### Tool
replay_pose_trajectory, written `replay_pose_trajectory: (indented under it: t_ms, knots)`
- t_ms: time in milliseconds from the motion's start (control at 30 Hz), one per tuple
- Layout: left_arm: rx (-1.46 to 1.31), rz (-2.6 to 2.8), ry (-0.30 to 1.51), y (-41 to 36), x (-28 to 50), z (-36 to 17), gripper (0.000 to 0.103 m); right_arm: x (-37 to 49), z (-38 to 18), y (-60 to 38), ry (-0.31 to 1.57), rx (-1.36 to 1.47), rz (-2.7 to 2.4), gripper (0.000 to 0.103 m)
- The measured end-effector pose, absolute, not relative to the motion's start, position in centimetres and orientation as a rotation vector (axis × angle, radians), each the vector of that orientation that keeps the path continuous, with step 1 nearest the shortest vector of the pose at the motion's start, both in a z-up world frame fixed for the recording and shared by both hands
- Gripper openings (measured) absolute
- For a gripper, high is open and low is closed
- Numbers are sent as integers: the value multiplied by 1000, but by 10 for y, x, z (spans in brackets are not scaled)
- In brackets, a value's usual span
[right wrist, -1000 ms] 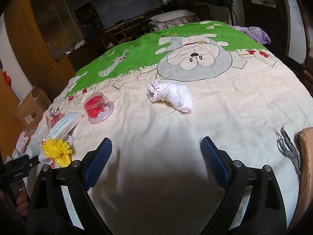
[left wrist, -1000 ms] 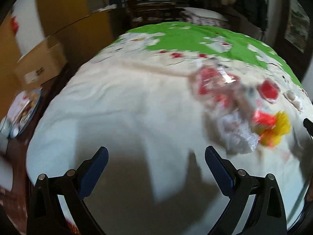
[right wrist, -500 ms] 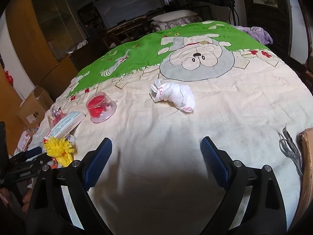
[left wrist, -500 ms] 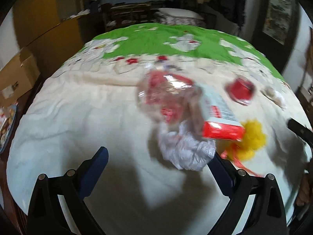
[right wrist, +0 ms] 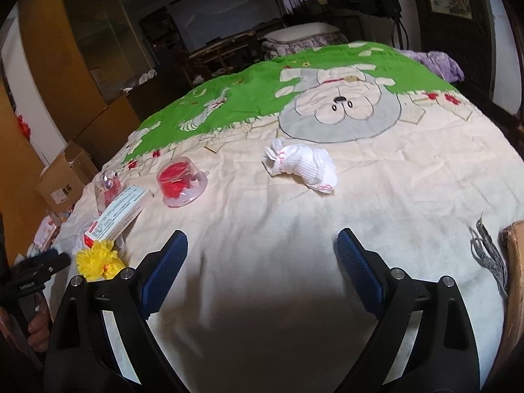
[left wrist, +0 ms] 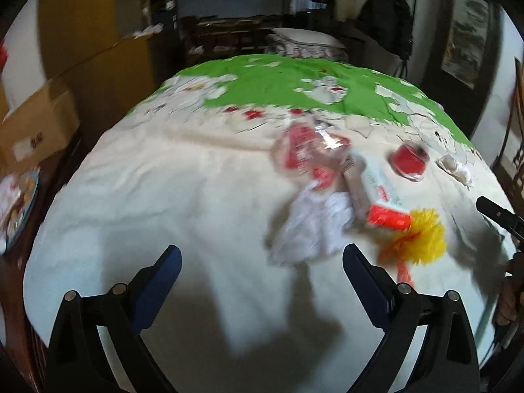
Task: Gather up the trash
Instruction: 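Reach the left tool to the crumpled white plastic and close on it, then grasp the yellow mesh with red ribbon with the right tool while the left tool holds the plastic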
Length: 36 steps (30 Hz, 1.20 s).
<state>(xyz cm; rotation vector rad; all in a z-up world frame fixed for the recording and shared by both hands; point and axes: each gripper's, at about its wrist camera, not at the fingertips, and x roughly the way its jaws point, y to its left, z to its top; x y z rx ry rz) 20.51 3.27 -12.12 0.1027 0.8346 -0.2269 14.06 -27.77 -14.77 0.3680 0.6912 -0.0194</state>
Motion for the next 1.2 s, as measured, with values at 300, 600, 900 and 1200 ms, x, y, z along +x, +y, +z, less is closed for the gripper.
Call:
replay_pose_trajectory:
  t_ms: [300, 600, 900, 1200]
  knots:
    - [14, -356, 906, 11, 239, -142, 35, 142, -147, -277, 693, 365, 6, 89]
    - [-37, -227, 861, 75, 199, -121, 21, 135, -134, -232, 667, 317, 185, 89]
    - [-86, -182, 856, 101, 185, -119, 21, 165, -137, -145, 747, 210, 337, 89]
    - [-115, -224, 894, 93, 188, -139, 21, 170, -146, -142, 788, 242, 306, 34]
